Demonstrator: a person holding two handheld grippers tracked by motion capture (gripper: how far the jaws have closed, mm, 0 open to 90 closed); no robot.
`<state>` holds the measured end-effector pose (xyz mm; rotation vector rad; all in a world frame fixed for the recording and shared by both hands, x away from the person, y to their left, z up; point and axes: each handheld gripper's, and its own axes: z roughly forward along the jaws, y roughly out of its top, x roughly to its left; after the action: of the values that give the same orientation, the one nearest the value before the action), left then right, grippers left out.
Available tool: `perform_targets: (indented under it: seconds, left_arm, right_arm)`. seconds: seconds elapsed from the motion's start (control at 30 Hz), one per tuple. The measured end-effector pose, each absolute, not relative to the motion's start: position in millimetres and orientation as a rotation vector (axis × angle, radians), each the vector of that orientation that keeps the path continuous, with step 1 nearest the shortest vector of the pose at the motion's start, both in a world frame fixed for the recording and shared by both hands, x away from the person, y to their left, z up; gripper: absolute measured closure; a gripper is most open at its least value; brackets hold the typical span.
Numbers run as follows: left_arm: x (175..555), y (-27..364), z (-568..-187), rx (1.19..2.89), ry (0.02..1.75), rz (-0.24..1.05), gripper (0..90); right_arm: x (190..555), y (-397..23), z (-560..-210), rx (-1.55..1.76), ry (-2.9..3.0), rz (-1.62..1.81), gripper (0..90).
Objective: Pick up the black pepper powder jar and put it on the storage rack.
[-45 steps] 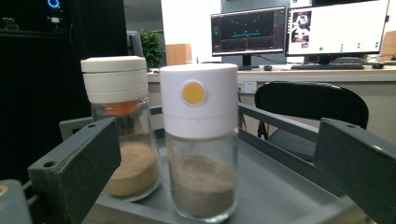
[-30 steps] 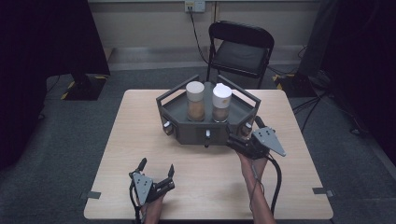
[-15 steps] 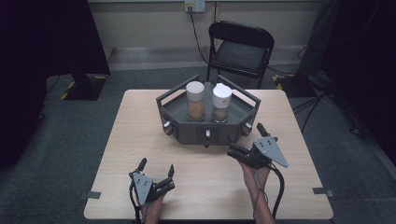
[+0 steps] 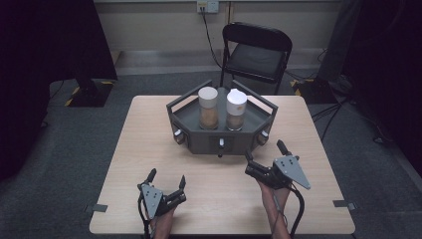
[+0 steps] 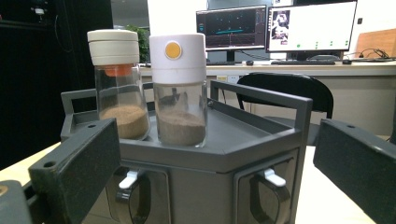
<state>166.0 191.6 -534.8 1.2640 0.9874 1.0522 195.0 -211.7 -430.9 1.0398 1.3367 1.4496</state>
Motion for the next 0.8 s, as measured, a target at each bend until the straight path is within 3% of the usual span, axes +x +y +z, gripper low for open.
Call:
perform_targets:
  seconds: [0.8]
  left_arm:
    - [166.0, 191.6, -534.8, 1.264, 0.987, 1.052, 1.4]
  right_arm:
    - [175.2, -209.8, -463.2, 1.110, 1.321, 1.412, 0.0]
